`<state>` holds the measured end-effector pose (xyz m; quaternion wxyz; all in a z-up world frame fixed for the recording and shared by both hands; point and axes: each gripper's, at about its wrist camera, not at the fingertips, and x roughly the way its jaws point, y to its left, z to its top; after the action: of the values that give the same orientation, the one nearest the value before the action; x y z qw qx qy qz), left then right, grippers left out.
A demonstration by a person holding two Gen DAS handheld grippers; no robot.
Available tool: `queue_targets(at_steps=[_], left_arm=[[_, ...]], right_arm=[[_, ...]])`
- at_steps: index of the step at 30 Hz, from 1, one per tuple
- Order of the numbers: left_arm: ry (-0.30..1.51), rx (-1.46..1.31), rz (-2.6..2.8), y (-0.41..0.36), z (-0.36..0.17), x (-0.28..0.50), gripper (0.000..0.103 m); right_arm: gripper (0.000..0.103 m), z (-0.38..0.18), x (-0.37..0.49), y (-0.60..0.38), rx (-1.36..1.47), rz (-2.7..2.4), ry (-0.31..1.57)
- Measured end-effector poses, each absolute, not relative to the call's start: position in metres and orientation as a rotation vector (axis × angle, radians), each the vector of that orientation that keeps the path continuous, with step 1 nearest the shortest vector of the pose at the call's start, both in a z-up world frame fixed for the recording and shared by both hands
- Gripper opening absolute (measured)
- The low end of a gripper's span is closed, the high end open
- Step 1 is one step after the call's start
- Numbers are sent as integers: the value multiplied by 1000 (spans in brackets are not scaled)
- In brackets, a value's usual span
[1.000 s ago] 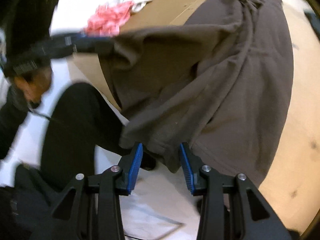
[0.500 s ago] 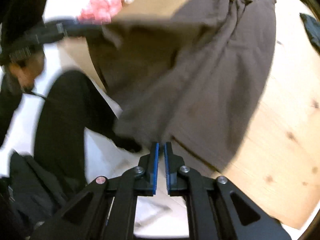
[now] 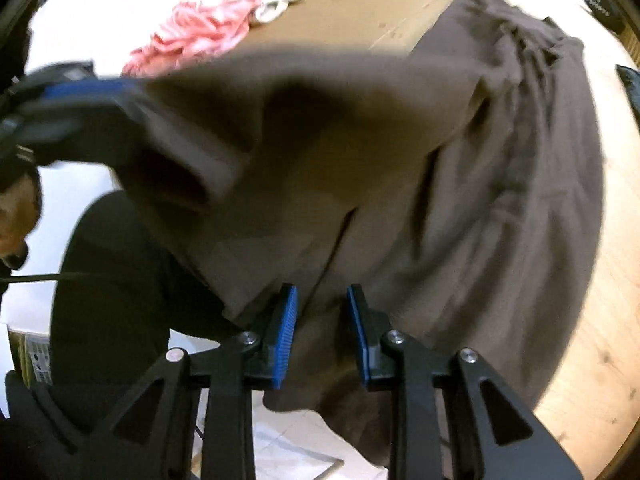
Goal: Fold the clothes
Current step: 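Pull the garment end taut with both grippers to straighten it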
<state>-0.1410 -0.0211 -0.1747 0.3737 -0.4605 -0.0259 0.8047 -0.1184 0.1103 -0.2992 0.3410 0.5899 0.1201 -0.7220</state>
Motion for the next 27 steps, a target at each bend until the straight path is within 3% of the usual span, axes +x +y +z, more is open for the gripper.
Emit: queue_targets(at_steps=[2, 4, 5, 11, 14, 16, 18, 22, 24, 27], left_arm=[[-66, -1178, 2057, -22, -176, -139, 8], [-70, -1175, 2055, -24, -178, -138, 8], [-78, -1172, 2054, -25, -179, -138, 8], [-106, -1154, 2064, -31, -177, -135, 8], [-107, -1149, 2064, -31, -176, -132, 8], [-103, -1151, 2061, -30, -176, -131, 8], [-95, -1154, 2053, -25, -176, -131, 8], [-66, -1145, 1995, -5, -176, -127, 8], [-53, -1162, 1935, 17, -187, -125, 8], [-26, -1204, 1838, 53, -207, -123, 9]], right_arm=[[25, -304, -119, 114, 1520, -1889, 312], [8, -304, -125, 121, 1554, -1890, 266], [4, -304, -130, 126, 1577, -1888, 231], [3, -294, -152, 155, 1629, -1765, -271], [3, -302, -150, 156, 1659, -1683, -336], [4, -312, -145, 159, 1720, -1671, -284], [12, -313, -143, 165, 1752, -1660, -275], [16, -269, -142, 217, 1621, -1791, -353], [18, -241, -148, 242, 1568, -1976, -279], [30, -231, -168, 237, 1529, -2011, -207]])
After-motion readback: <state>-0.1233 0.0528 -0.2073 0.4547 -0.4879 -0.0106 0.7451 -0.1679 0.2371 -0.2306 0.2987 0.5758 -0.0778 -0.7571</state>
